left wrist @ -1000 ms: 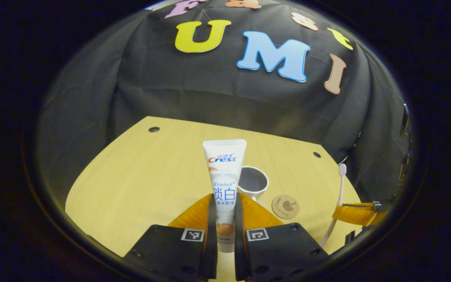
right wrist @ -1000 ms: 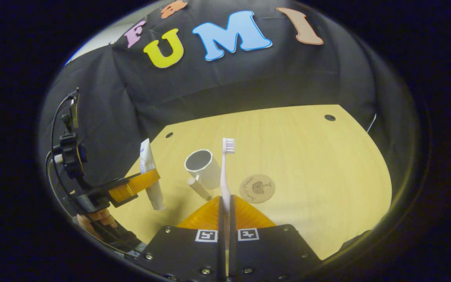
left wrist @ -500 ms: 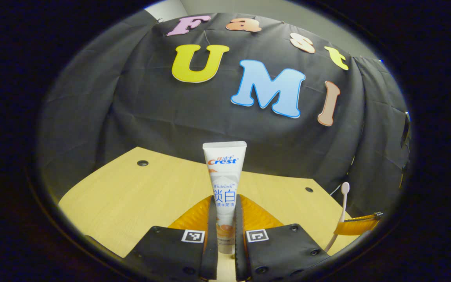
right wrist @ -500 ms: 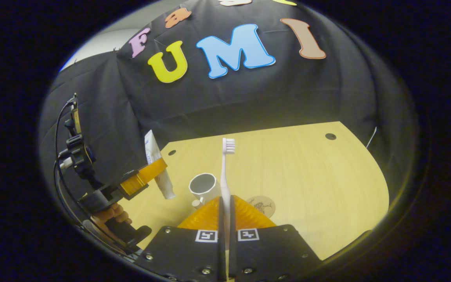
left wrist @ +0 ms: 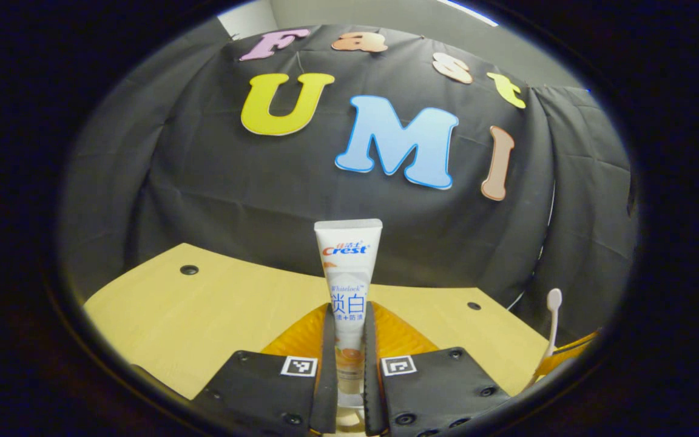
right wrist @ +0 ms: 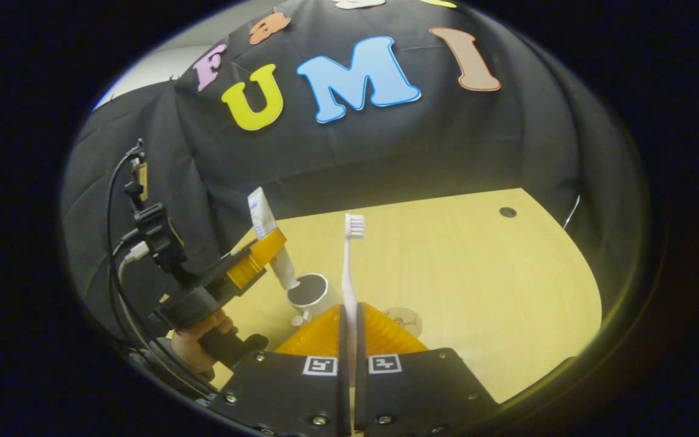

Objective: Put the toothbrush and toothpaste on the desktop into the cup, then pick up the cup and place it on the coaster on the desktop.

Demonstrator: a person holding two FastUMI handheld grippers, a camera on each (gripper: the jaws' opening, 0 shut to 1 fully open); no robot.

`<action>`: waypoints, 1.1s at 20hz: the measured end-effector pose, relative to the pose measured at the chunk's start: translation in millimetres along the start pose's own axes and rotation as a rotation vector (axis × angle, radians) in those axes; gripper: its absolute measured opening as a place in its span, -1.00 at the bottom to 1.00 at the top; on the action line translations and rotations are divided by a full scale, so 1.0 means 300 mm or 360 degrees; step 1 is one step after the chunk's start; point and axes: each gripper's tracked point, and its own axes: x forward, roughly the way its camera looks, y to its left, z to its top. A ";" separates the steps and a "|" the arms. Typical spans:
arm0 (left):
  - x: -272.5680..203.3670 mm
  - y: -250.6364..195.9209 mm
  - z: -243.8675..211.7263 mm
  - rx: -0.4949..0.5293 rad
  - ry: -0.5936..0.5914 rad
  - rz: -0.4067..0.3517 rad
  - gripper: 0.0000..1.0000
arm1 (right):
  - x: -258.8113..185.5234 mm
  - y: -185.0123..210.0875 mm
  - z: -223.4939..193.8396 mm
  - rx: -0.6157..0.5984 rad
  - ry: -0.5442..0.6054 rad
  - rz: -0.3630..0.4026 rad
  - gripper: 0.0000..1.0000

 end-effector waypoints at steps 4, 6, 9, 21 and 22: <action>0.029 -0.017 -0.093 0.0029 0.0081 -0.0021 -0.51 | 0.000 -0.003 -0.001 0.0009 0.0007 -0.0009 -0.92; 0.043 -0.017 -0.145 0.0047 0.0144 -0.0012 -0.51 | 0.003 -0.002 -0.004 0.0022 0.0015 0.0001 -0.91; 0.043 -0.007 -0.216 0.0086 0.0261 0.0019 -0.43 | 0.012 -0.005 -0.007 0.0029 0.0025 0.0001 -0.92; -0.024 -0.056 -0.284 0.0167 0.0409 -0.0036 0.27 | 0.013 0.019 0.024 0.0035 -0.0034 0.0118 -0.91; -0.035 -0.053 -0.287 0.0165 0.0418 -0.0040 0.35 | 0.011 0.028 0.036 0.0028 -0.0066 0.0153 -0.91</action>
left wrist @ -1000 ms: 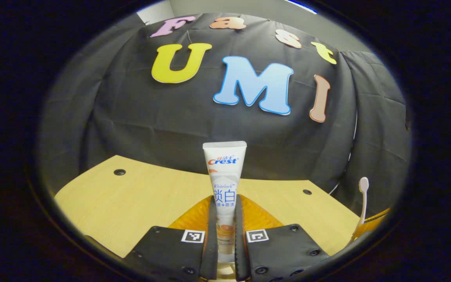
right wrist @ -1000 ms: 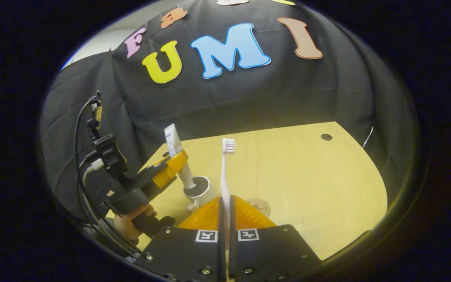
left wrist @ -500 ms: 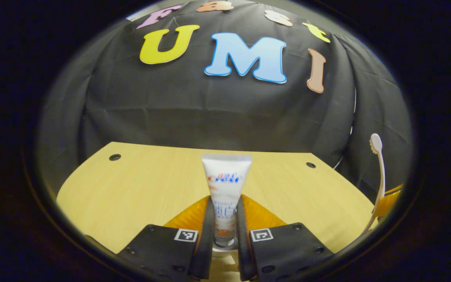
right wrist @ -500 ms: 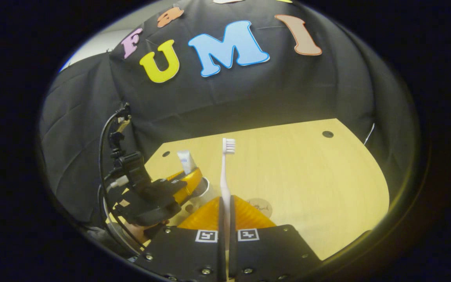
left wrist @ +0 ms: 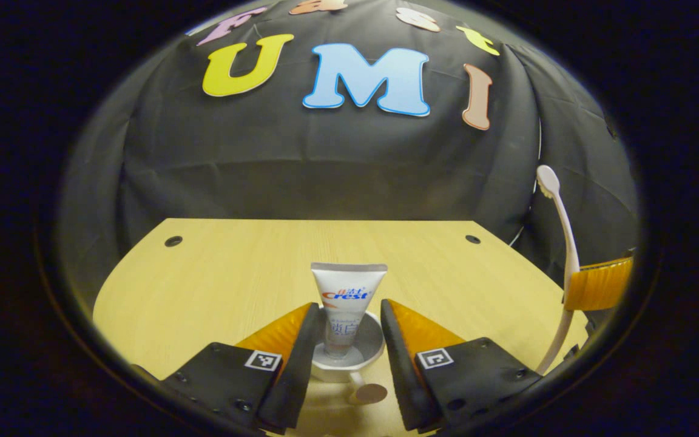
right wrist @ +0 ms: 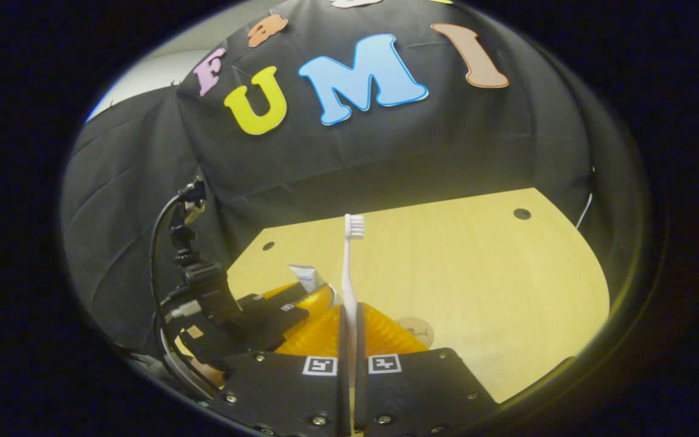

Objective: Put the toothbrush and toothpaste on the desktop into the cup, then pick up the cup and place it on the coaster on the desktop.

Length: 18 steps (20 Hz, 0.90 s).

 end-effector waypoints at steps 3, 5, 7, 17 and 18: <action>-0.053 0.000 -0.001 -0.0003 0.0009 0.0005 0.70 | 0.086 0.062 0.094 -0.0054 -0.0110 0.0086 -0.92; -0.097 0.010 0.002 -0.0001 0.0012 0.0025 0.69 | 0.125 0.100 0.136 -0.0097 -0.0175 0.0154 -0.92; -0.143 0.026 -0.004 -0.0020 0.0024 0.0043 0.70 | 0.153 0.142 0.144 -0.0138 -0.0216 0.0230 -0.92; -0.281 0.066 -0.111 -0.0206 0.0147 0.0046 0.69 | 0.345 0.293 0.176 -0.0395 -0.0324 0.0367 -0.92; -0.290 0.072 -0.124 -0.0216 0.0158 0.0048 0.69 | 0.370 0.302 0.168 -0.0429 -0.0325 0.0367 -0.92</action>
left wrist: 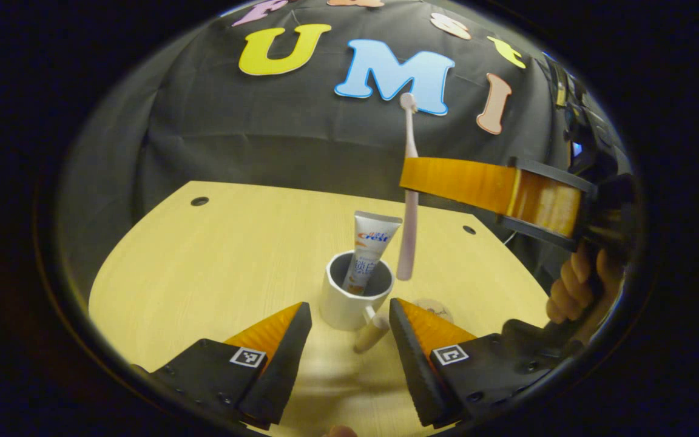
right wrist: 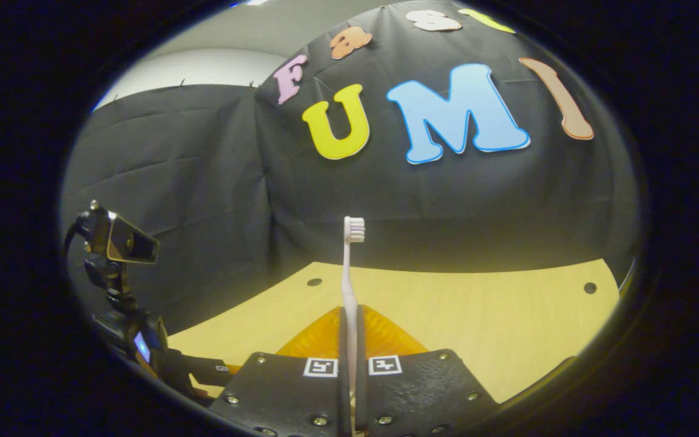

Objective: Put the toothbrush and toothpaste on the desktop into the cup, then pick up the cup and place it on the coaster on the desktop.

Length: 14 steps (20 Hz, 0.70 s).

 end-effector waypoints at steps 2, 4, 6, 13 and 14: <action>-0.015 0.015 -0.023 -0.0027 0.0029 0.0006 0.70 | 0.050 0.025 -0.032 -0.0064 0.0024 0.0031 -0.92; -0.019 0.036 -0.043 -0.0052 0.0055 0.0021 0.69 | 0.083 0.047 -0.058 -0.0139 0.0034 0.0046 -0.92; -0.024 0.052 -0.052 -0.0068 0.0070 0.0029 0.70 | 0.111 0.044 -0.086 -0.0241 0.0044 0.0024 -0.92; -0.031 0.046 -0.055 -0.0077 0.0079 -0.0003 0.70 | 0.137 0.034 -0.105 -0.0264 0.0069 -0.0019 -0.89; -0.029 0.047 -0.055 -0.0080 0.0082 -0.0007 0.69 | 0.131 0.029 -0.101 -0.0267 0.0068 -0.0030 -0.89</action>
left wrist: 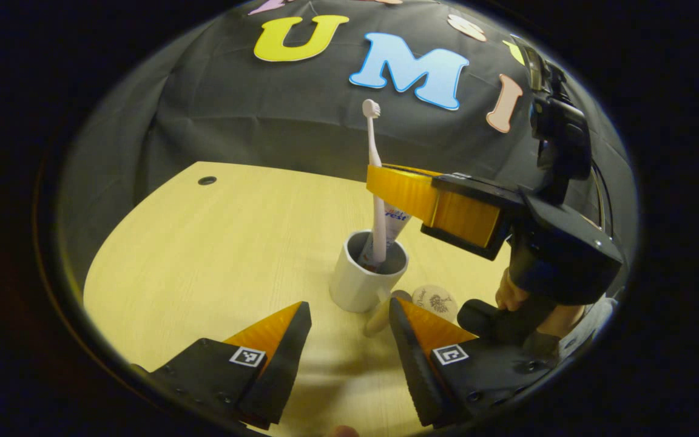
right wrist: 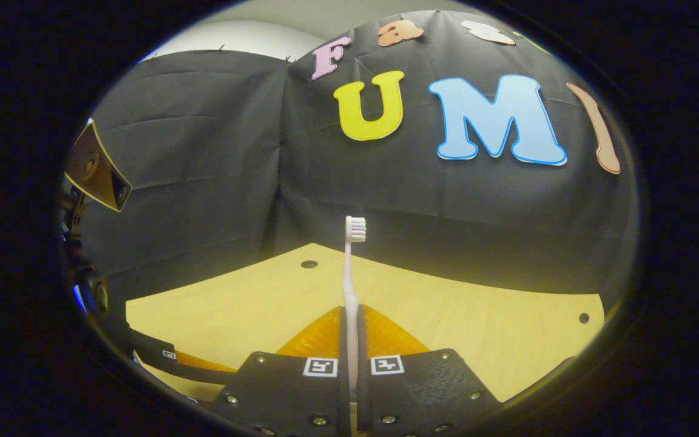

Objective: Put the toothbrush and toothpaste on the desktop into the cup, then pick up the cup and place it on the coaster on the desktop.

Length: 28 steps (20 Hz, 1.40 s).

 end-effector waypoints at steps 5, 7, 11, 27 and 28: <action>0.018 -0.006 0.003 -0.0004 0.0006 -0.0008 0.70 | -0.011 -0.009 0.002 0.0005 0.0014 -0.0004 -0.71; 0.021 -0.015 0.012 -0.0001 -0.0001 -0.0009 0.70 | -0.025 -0.001 -0.001 0.0007 0.0018 -0.0023 -0.36; 0.009 -0.027 0.000 -0.0015 -0.0012 -0.0018 0.69 | -0.045 -0.022 0.010 0.0005 0.0026 -0.0035 0.24; 0.078 -0.138 -0.005 -0.0036 0.0122 0.0020 0.70 | -0.340 -0.320 0.150 0.0125 -0.0040 -0.0489 0.29; 0.091 -0.142 -0.012 -0.0033 0.0150 0.0021 0.70 | -0.365 -0.337 0.147 0.0131 -0.0028 -0.0509 0.29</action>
